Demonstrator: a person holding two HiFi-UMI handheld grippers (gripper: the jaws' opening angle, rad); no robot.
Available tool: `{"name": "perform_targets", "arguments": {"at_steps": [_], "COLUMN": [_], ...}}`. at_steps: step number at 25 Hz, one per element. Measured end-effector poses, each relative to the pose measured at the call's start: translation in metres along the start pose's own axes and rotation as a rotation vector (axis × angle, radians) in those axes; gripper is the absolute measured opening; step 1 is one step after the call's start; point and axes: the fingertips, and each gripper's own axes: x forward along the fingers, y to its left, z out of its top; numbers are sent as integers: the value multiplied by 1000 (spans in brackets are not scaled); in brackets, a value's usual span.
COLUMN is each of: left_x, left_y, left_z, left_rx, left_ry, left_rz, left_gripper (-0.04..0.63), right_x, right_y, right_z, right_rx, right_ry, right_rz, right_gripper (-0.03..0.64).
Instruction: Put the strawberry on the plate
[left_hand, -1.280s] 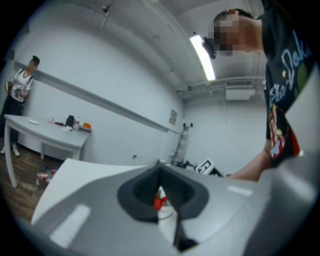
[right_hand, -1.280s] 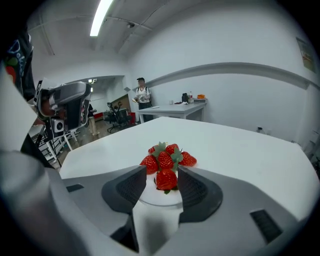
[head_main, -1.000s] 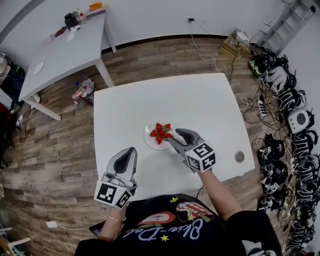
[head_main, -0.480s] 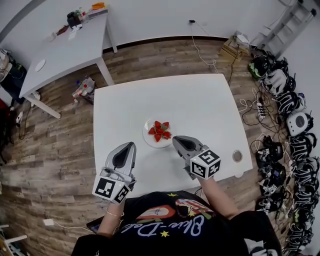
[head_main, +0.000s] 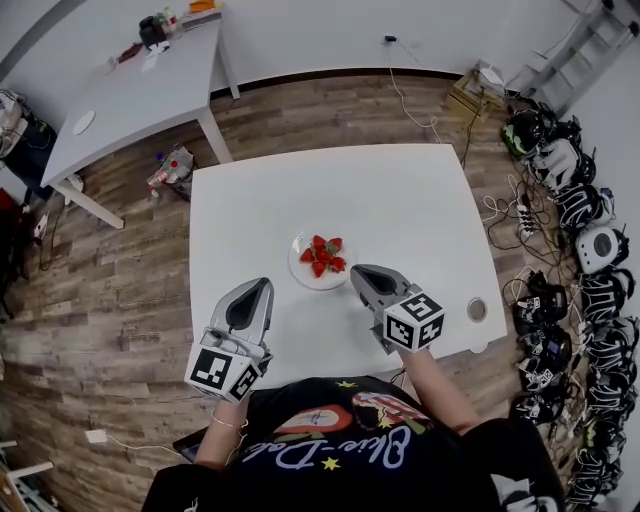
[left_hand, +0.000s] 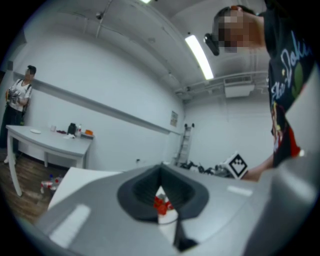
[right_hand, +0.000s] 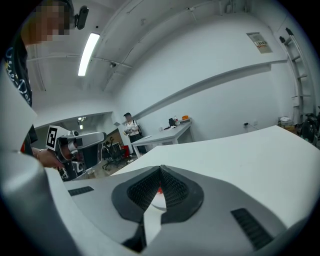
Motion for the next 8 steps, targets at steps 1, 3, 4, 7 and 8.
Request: {"name": "perform_targets", "arguments": {"at_steps": [1,3,4,7,8], "left_x": [0,0,0,0,0], "left_y": [0,-2,-4,-6,-6], "left_z": [-1,-4,-5,-6,-6], "left_rx": [-1,-3,-4,-8,-9], "left_ry": [5,16,18,12,9], "left_rz": [-1,-4,-6,-4,-2], "left_gripper": [-12,-12,-12,-12,-12], "right_x": [0,0,0,-1,0], "right_y": [0,0,-1,-4,-4], "right_z": [-1,-3,-4,-7,-8], "right_rx": [1,1,-1,-11,-13], "right_ry": [2,8,11,31,39], "right_rz": [0,0,-1,-6,-9], "right_gripper": [17,17,17,17,17]}}
